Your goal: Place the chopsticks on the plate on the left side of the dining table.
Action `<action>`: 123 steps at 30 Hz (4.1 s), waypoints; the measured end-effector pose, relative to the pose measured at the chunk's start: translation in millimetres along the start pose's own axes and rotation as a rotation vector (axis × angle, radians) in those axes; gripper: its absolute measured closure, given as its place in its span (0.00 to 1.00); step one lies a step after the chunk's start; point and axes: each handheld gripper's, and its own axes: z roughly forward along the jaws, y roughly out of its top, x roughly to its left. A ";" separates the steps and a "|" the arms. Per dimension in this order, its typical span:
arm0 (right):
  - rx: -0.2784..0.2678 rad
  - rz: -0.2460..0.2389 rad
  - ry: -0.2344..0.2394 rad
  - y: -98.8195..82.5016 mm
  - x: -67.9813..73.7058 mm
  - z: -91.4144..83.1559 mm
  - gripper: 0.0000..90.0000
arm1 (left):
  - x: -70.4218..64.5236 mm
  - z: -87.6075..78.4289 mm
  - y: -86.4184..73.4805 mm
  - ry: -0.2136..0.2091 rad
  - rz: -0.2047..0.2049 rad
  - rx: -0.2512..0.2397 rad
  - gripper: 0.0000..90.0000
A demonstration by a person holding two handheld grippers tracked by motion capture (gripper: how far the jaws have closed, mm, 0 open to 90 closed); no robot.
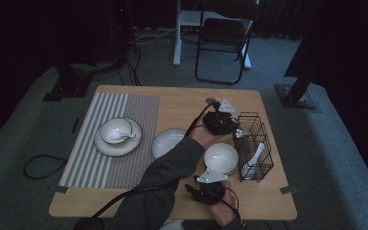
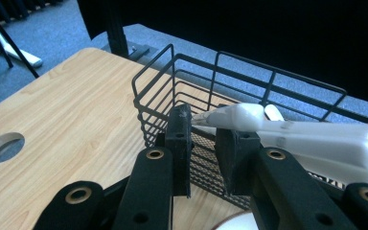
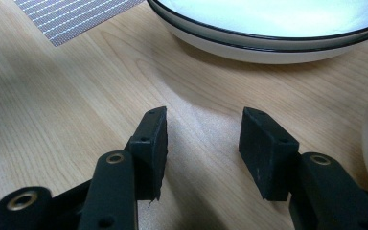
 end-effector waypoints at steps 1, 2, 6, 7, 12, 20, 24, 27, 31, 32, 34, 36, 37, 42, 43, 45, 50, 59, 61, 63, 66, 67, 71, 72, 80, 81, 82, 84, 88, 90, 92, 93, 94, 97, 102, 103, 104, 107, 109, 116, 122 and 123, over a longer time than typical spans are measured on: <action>0.000 0.001 -0.001 0.0 -0.1 -0.1 0.58 | 0.2 1.1 0.3 -0.001 -0.004 0.002 0.86; 0.000 0.001 -0.001 -0.1 -0.4 -0.2 0.58 | 0.5 2.2 0.6 -0.001 -0.010 -0.001 0.86; -0.002 0.004 -0.003 -0.4 -0.9 -0.5 0.58 | 1.0 4.6 2.3 0.000 -0.019 0.004 0.86; -0.001 0.003 -0.003 -0.4 -0.9 -0.6 0.58 | 0.9 5.2 2.5 0.003 -0.019 0.010 0.86; -0.002 0.002 -0.005 -0.5 -0.5 -0.6 0.58 | 0.5 6.9 3.7 0.004 -0.026 0.028 0.89; -0.001 0.002 -0.005 -0.5 -0.5 -0.6 0.58 | -0.7 6.9 5.6 0.046 -0.017 0.028 0.93; -0.002 0.001 -0.005 -0.7 -0.5 -0.9 0.58 | 1.3 3.6 6.2 0.057 -0.018 0.011 0.94; -0.002 0.001 -0.005 -0.7 -0.5 -0.9 0.58 | 1.9 0.1 7.5 0.053 -0.015 -0.003 0.94; -0.001 0.000 -0.005 -0.7 -0.3 -0.9 0.58 | -0.5 -2.9 9.2 0.054 0.002 -0.014 0.94; -0.001 0.001 -0.005 -0.7 -0.2 -0.9 0.58 | -1.1 -3.6 9.6 0.054 0.009 -0.013 0.94; -0.001 0.000 -0.005 -0.7 -0.2 -0.9 0.58 | -2.2 -5.0 10.1 0.056 0.018 -0.017 0.94; -0.001 -0.001 -0.004 -0.7 -0.1 -0.9 0.58 | -2.3 -6.7 10.6 0.054 0.020 -0.022 0.94; -0.001 -0.002 -0.004 -0.7 -0.1 -0.8 0.58 | -2.2 -7.7 10.8 0.054 0.020 -0.023 0.94; -0.001 -0.002 -0.004 -0.7 -0.1 -0.8 0.58 | -1.6 -11.9 11.1 0.046 0.025 -0.035 0.94; 0.000 -0.002 -0.004 -0.7 -0.1 -0.8 0.58 | -1.4 -13.1 11.0 0.044 0.030 -0.035 0.94; 0.000 -0.002 -0.005 -0.7 -0.1 -0.8 0.58 | -1.8 -15.2 11.1 0.042 0.032 -0.041 0.94; 0.003 0.002 -0.003 -0.6 0.4 -0.9 0.58 | -2.7 -21.5 12.7 0.041 0.049 -0.047 0.94; 0.002 -0.001 -0.004 -0.6 0.1 -0.7 0.58 | -2.1 -32.5 12.8 0.034 0.062 -0.064 0.94; 0.002 -0.001 -0.004 -0.6 0.2 -0.7 0.58 | -0.9 -34.1 12.1 0.033 0.061 -0.065 0.94; 0.002 0.000 -0.003 -0.6 0.4 -0.7 0.58 | 0.5 -36.0 11.2 0.030 0.057 -0.067 0.94; 0.003 -0.002 -0.003 -0.5 0.4 -0.5 0.58 | 2.4 -39.7 9.4 0.017 0.051 -0.074 0.94; 0.003 -0.003 -0.003 -0.5 0.4 -0.5 0.58 | 3.0 -41.2 8.7 0.017 0.051 -0.076 0.94; 0.003 -0.004 -0.004 -0.5 0.5 -0.3 0.58 | 6.7 -49.2 6.3 0.003 0.040 -0.094 0.94; 0.003 -0.004 -0.003 -0.5 0.5 -0.3 0.58 | 7.7 -51.4 6.2 0.000 0.037 -0.099 0.94; 0.004 -0.005 -0.002 -0.3 0.6 0.1 0.58 | 12.4 -69.2 5.1 -0.005 0.038 -0.121 0.94; 0.004 -0.005 -0.001 -0.2 0.6 0.2 0.58 | 12.8 -71.5 5.2 -0.007 0.039 -0.122 0.94; 0.004 -0.004 -0.002 -0.2 0.6 0.3 0.58 | 13.0 -73.7 5.3 -0.003 0.045 -0.121 0.94; 0.005 -0.005 -0.001 0.0 0.6 0.4 0.58 | 14.0 -77.9 5.6 -0.001 0.053 -0.122 0.94; 0.007 -0.007 -0.001 0.1 0.8 0.7 0.58 | 16.4 -87.3 6.2 -0.004 0.057 -0.133 0.94; 0.008 -0.005 0.000 0.2 0.7 0.6 0.58 | 17.8 -92.4 6.4 -0.003 0.061 -0.138 0.94; 0.007 -0.005 0.000 0.2 0.7 0.7 0.58 | 19.2 -97.6 6.4 -0.004 0.062 -0.142 0.94; 0.007 -0.006 0.000 0.1 0.7 0.6 0.58 | 19.7 -100.2 6.3 -0.005 0.062 -0.146 0.94; 0.008 -0.006 0.000 0.2 0.7 0.6 0.58 | 19.9 -102.7 6.1 -0.005 0.063 -0.150 0.94; 0.008 -0.008 -0.001 0.2 0.5 0.6 0.58 | 21.3 -111.1 5.0 -0.014 0.061 -0.159 0.94; 0.010 -0.007 0.000 0.3 0.7 0.7 0.58 | 22.3 -123.4 0.4 -0.015 0.068 -0.161 0.94; 0.010 -0.008 -0.001 0.3 0.7 0.7 0.58 | 22.8 -125.4 -1.1 -0.016 0.067 -0.162 0.94; 0.011 -0.010 -0.002 0.3 0.7 0.8 0.58 | 23.8 -127.2 -2.7 -0.024 0.058 -0.166 0.94; 0.011 -0.008 -0.002 0.3 0.8 0.8 0.58 | 26.9 -131.7 -7.9 -0.020 0.054 -0.165 0.94; 0.010 -0.009 -0.001 0.3 0.7 1.0 0.58 | 28.8 -134.5 -11.7 -0.019 0.049 -0.164 0.94; 0.011 -0.012 0.001 0.4 0.9 1.4 0.58 | 32.4 -145.3 -27.4 -0.009 0.039 -0.164 0.94; 0.013 -0.013 0.000 0.5 1.1 1.5 0.58 | 38.0 -159.0 -40.6 0.008 0.023 -0.169 0.94; 0.012 -0.014 0.000 0.5 1.1 1.6 0.58 | 38.8 -161.1 -42.7 0.010 0.018 -0.170 0.94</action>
